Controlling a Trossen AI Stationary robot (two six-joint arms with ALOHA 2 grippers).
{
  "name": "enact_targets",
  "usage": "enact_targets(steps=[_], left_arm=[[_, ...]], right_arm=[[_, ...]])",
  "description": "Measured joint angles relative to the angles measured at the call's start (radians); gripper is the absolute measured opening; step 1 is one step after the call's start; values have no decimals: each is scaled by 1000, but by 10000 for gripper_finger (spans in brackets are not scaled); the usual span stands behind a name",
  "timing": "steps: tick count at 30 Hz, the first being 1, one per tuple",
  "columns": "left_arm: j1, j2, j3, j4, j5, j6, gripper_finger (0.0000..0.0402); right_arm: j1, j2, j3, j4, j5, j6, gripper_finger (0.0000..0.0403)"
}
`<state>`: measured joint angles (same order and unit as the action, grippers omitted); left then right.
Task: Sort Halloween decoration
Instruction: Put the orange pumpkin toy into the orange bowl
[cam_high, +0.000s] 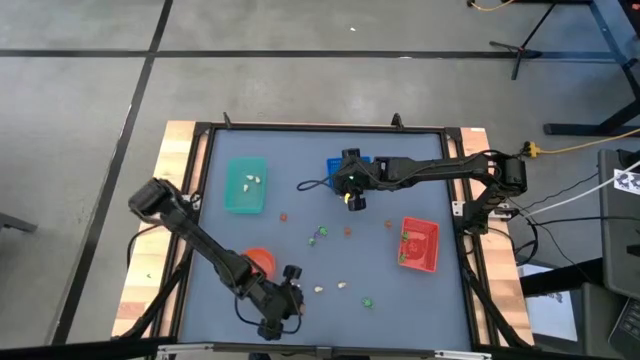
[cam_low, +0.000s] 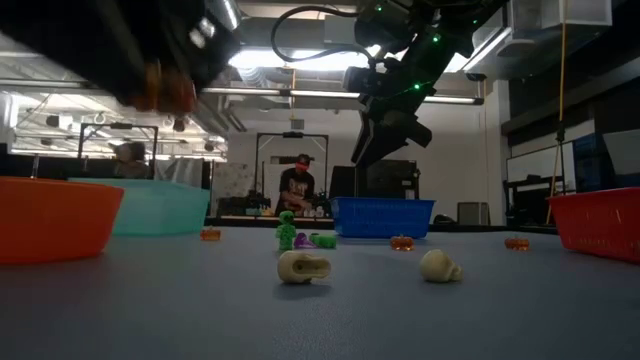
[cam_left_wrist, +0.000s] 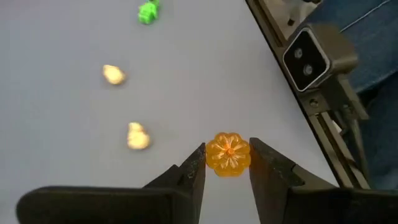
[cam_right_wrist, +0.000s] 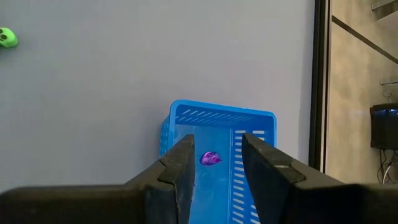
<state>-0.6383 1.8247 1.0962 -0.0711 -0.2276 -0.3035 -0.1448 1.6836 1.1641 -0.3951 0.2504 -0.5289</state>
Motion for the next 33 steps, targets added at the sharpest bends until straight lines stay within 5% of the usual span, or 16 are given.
enact_targets(steps=[14,22,33], left_arm=[[5,-295,0,-533,-23,-185,85],[2,-318,1,-878,4,-348,85],[4,-305,1,-949,20,-386,85]], right_arm=[[0,0,0,-2,-1,0,131],[0,0,0,-5,-2,0,131],[1,0,0,29,-139,1,131]])
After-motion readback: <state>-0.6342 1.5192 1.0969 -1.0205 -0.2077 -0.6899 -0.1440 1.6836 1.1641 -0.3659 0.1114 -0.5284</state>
